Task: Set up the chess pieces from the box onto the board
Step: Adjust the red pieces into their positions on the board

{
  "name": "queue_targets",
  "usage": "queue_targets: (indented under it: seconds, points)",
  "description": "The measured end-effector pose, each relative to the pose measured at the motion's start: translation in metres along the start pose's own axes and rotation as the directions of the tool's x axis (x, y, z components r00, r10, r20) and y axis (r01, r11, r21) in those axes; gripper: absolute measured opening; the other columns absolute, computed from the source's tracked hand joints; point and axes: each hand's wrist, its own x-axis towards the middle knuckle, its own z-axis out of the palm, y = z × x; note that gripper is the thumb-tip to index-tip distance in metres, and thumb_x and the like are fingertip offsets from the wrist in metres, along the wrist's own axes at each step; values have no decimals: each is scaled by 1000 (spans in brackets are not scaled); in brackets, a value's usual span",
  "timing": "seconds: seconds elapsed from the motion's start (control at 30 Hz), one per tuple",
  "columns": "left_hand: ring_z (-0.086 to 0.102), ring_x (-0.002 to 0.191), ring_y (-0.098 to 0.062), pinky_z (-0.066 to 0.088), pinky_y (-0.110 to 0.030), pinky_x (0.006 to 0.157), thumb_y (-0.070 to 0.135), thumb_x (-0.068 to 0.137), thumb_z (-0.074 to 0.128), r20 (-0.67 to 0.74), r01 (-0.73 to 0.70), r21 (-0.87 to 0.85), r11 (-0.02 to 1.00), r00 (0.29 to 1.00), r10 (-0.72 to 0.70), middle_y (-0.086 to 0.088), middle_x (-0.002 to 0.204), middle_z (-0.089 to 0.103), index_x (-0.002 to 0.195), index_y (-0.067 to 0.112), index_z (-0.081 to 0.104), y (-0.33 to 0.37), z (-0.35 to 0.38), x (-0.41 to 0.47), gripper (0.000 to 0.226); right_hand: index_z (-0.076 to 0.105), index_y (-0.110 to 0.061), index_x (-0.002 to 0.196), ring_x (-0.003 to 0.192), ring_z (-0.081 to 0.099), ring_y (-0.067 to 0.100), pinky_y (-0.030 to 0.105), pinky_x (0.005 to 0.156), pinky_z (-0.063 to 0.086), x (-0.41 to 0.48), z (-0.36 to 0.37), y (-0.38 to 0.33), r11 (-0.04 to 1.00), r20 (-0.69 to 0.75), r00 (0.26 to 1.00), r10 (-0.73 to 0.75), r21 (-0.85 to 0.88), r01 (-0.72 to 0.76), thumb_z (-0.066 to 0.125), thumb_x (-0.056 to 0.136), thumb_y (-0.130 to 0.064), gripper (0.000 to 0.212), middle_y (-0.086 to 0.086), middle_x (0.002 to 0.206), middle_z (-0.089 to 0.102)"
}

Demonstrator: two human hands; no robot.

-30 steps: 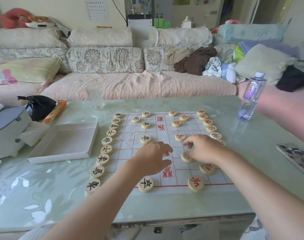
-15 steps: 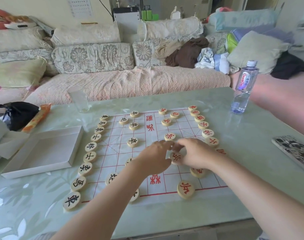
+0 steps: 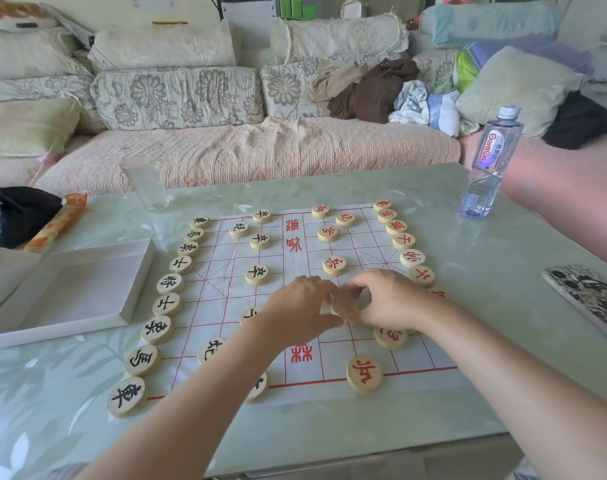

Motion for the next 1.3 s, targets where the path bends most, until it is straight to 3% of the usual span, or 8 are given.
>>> queue_targets:
  seconds: [0.2, 0.53, 0.7, 0.83, 0.9, 1.0, 1.13, 1.3]
  points:
    - [50, 107, -13, 49, -35, 85, 50, 82, 65, -9, 33, 23, 999, 999, -32, 11, 112, 59, 118, 29, 56, 2, -1, -1, 43, 64, -40, 122, 109, 58, 6, 28, 90, 50, 3, 3, 2, 1000, 14, 1000, 17, 21, -17, 76, 73, -47, 51, -22, 117, 62]
    - [48, 111, -14, 48, -37, 88, 52, 82, 65, 12, 21, 43, 999, 1000, -22, 9, 114, 58, 123, 29, 55, 4, -2, -3, 48, 65, -42, 117, 103, 59, 8, 32, 89, 52, 0, 0, -4, 1000, 52, 998, -29, 1, 29, 73, 77, -39, 41, -20, 111, 63]
    - [52, 109, -15, 46, -30, 84, 49, 85, 62, -14, 21, 42, 999, 1000, -20, 6, 119, 55, 133, 26, 46, 5, -10, -12, 56, 58, -36, 130, 113, 53, 6, 28, 98, 45, -12, -11, -2, 998, -49, 997, -67, -1, 67, 73, 77, -47, 56, -17, 121, 56]
    - [53, 101, -12, 39, -24, 74, 46, 87, 59, -89, -72, 97, 993, 993, 81, 8, 110, 54, 121, 27, 52, 17, -17, -27, 39, 65, -41, 109, 84, 51, -11, 14, 76, 38, -32, -15, -3, 990, -39, 989, -143, -21, 142, 71, 79, -35, 31, -26, 98, 59]
    - [53, 96, -11, 37, -24, 70, 44, 87, 59, -67, -113, 89, 990, 991, 119, 12, 103, 55, 111, 29, 54, 24, -16, -36, 29, 65, -45, 104, 76, 48, -18, 7, 68, 32, -44, -14, -5, 988, 41, 989, -143, -44, 145, 65, 78, -22, 35, -31, 89, 56]
    - [56, 94, -11, 43, -27, 72, 45, 85, 58, -27, -152, 76, 985, 988, 155, 14, 96, 58, 101, 31, 57, 30, -10, -51, 21, 64, -47, 112, 83, 52, -9, 15, 74, 39, -59, -7, -5, 981, 181, 972, -151, -96, 171, 59, 76, -18, 47, -30, 101, 57]
    - [55, 93, -8, 42, -24, 72, 51, 84, 58, -10, -168, 67, 983, 986, 169, 15, 96, 61, 101, 30, 58, 31, 2, -68, 27, 57, -51, 127, 112, 54, 8, 29, 93, 47, -74, 4, -9, 962, 257, 944, -207, -121, 244, 57, 80, -20, 56, -24, 131, 53]
    - [54, 89, -6, 42, -20, 76, 63, 78, 60, -1, -145, 29, 989, 989, 145, 19, 92, 58, 107, 30, 60, 27, 3, -75, 44, 62, -42, 120, 101, 55, 10, 30, 82, 47, -79, 6, -7, 957, 144, 973, -181, -204, 208, 68, 78, -48, 43, -19, 108, 55]
